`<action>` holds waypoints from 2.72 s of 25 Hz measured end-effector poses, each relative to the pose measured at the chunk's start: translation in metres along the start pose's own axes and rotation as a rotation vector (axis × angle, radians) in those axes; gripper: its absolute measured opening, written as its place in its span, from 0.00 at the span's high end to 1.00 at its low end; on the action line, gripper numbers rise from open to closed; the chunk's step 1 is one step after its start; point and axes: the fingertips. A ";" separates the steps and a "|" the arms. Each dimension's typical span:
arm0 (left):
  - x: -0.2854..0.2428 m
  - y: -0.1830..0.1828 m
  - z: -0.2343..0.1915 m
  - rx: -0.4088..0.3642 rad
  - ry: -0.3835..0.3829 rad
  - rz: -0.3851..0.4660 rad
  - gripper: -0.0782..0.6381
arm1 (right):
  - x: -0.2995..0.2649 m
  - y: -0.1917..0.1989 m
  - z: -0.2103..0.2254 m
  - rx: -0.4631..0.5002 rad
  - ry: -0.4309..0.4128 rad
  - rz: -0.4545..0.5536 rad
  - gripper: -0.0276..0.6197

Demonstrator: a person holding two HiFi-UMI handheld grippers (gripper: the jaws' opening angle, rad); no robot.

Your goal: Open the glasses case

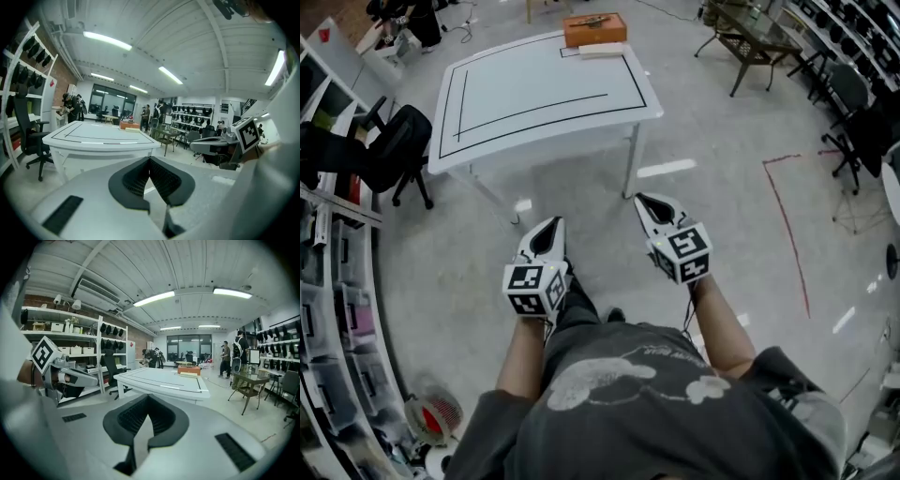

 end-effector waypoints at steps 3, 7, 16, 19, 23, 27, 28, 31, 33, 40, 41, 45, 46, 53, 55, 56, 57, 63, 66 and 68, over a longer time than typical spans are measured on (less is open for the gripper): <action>-0.003 -0.006 -0.019 0.010 -0.012 0.006 0.89 | -0.015 -0.012 0.001 -0.015 -0.012 0.015 0.96; -0.014 -0.018 -0.053 0.022 -0.027 0.013 0.89 | -0.043 -0.031 0.006 -0.011 -0.002 0.024 0.96; -0.073 -0.076 -0.148 0.048 0.004 -0.009 0.89 | -0.138 -0.088 0.037 -0.007 0.064 -0.028 0.96; -0.088 -0.102 -0.178 0.040 0.026 0.002 0.89 | -0.166 -0.114 0.047 -0.024 0.086 -0.028 0.96; -0.109 -0.122 -0.218 0.037 0.049 0.002 0.89 | -0.203 -0.137 0.049 -0.020 0.107 -0.041 0.95; -0.129 -0.138 -0.249 0.034 0.082 -0.005 0.89 | -0.234 -0.152 0.052 -0.012 0.130 -0.068 0.95; -0.133 -0.141 -0.253 0.027 0.093 -0.007 0.89 | -0.240 -0.154 0.053 -0.015 0.140 -0.072 0.96; -0.146 -0.148 -0.265 0.011 0.126 -0.009 0.89 | -0.253 -0.157 0.059 -0.032 0.173 -0.081 0.95; -0.154 -0.150 -0.271 0.008 0.142 -0.015 0.89 | -0.259 -0.155 0.061 -0.040 0.187 -0.091 0.96; -0.167 -0.152 -0.273 0.001 0.161 -0.036 0.89 | -0.269 -0.158 0.083 -0.046 0.213 -0.114 0.95; -0.169 -0.153 -0.273 0.000 0.156 -0.037 0.89 | -0.273 -0.161 0.087 -0.043 0.209 -0.110 0.95; -0.182 -0.166 -0.277 -0.001 0.124 -0.028 0.89 | -0.298 -0.176 0.106 -0.025 0.179 -0.080 0.95; -0.187 -0.170 -0.278 -0.001 0.113 -0.025 0.89 | -0.305 -0.180 0.112 -0.023 0.168 -0.071 0.96; -0.235 -0.201 -0.277 0.010 0.031 -0.033 0.89 | -0.344 -0.200 0.172 0.001 0.083 -0.055 0.95; -0.253 -0.211 -0.274 0.013 0.013 -0.034 0.89 | -0.355 -0.204 0.194 0.013 0.063 -0.056 0.95; -0.262 -0.216 -0.272 0.014 0.006 -0.034 0.89 | -0.360 -0.206 0.205 0.021 0.057 -0.057 0.95; -0.272 -0.220 -0.270 0.015 -0.002 -0.035 0.89 | -0.365 -0.207 0.217 0.028 0.052 -0.058 0.95; -0.325 -0.247 -0.261 0.020 -0.040 -0.043 0.89 | -0.390 -0.212 0.276 0.036 0.025 -0.073 0.95; -0.351 -0.264 -0.252 0.012 -0.043 -0.043 0.89 | -0.399 -0.219 0.303 0.043 0.024 -0.068 0.95; -0.368 -0.274 -0.244 0.009 -0.038 -0.045 0.89 | -0.404 -0.219 0.318 0.052 0.016 -0.074 0.95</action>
Point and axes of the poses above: the fingertips, and each gripper's own axes: x backward along the fingers, z to its right, y out of its underside, and after that the axes turned 12 degrees about -z, right-handed
